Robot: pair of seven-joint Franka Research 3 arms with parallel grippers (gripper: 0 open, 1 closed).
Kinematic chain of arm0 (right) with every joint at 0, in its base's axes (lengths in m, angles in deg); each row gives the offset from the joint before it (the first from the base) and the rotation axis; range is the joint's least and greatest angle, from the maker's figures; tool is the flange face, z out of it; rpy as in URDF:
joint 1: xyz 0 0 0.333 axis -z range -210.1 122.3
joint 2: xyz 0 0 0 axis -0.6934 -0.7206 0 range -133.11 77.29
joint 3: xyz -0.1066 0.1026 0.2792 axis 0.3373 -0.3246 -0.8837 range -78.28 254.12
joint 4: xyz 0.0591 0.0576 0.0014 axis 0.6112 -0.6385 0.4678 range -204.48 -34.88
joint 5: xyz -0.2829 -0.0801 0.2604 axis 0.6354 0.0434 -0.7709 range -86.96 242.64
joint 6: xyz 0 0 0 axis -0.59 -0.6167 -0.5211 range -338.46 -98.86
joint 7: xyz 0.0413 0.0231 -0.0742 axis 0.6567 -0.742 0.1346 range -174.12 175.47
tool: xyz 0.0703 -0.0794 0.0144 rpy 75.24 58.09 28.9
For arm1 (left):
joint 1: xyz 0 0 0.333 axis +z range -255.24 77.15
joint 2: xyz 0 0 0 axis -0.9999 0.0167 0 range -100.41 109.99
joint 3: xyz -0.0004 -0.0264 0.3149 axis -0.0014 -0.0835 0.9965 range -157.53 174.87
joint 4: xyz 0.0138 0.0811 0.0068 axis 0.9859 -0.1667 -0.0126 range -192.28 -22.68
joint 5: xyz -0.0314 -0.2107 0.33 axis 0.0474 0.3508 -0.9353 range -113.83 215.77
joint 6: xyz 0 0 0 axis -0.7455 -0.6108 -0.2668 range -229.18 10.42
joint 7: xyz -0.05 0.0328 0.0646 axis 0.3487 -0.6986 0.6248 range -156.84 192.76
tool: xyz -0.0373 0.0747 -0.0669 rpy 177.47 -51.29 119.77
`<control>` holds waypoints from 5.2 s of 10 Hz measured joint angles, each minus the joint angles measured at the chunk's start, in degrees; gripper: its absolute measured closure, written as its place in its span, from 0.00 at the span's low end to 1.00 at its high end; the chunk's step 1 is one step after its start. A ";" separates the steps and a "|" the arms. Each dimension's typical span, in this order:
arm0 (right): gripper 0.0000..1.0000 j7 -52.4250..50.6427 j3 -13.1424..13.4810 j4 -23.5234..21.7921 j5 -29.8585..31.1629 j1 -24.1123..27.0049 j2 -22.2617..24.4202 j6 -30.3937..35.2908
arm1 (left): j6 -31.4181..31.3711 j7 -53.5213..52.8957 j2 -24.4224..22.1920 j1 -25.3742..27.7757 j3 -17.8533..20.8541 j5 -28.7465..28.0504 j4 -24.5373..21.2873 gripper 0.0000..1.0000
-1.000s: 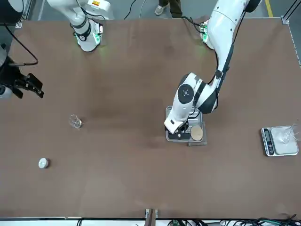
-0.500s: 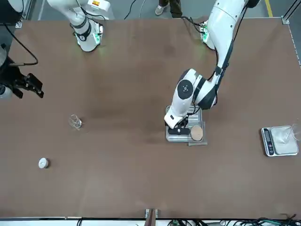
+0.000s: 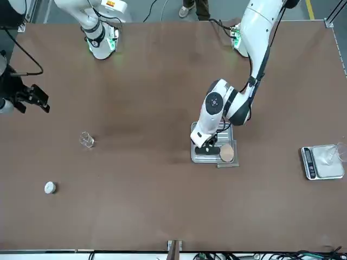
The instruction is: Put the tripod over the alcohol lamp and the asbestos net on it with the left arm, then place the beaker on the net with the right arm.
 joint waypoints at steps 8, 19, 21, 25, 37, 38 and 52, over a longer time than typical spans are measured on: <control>0.00 0.00 0.02 -0.06 0.00 0.04 -0.01 0.15 | 0.00 -1.45 -0.04 0.32 0.04 -0.03 -0.29 0.63; 0.00 -33.08 0.41 -0.85 -10.31 4.67 -3.38 0.90 | 0.21 -1.01 -1.28 0.90 0.00 2.34 0.60 0.74; 0.00 -48.66 0.46 -2.14 -16.34 7.68 -4.54 0.91 | 5.39 0.40 -2.38 0.41 -0.26 5.82 4.59 0.74; 0.00 -81.11 0.63 -6.80 -28.80 15.56 -9.11 0.74 | 10.11 11.75 -0.50 -6.04 -0.58 7.32 12.79 0.74; 0.00 -129.56 -10.98 -11.48 -44.05 41.81 -28.30 5.15 | 9.93 21.71 11.09 -19.64 1.62 7.34 20.23 0.74; 0.00 -131.06 -12.09 -11.46 -44.24 43.20 -29.03 5.11 | 9.93 21.71 11.11 -19.68 1.62 7.34 20.27 0.72; 0.00 -140.67 -21.17 -10.99 -50.01 52.58 -41.55 -1.33 | 19.41 8.08 -12.97 -1.81 2.54 6.99 0.28 0.44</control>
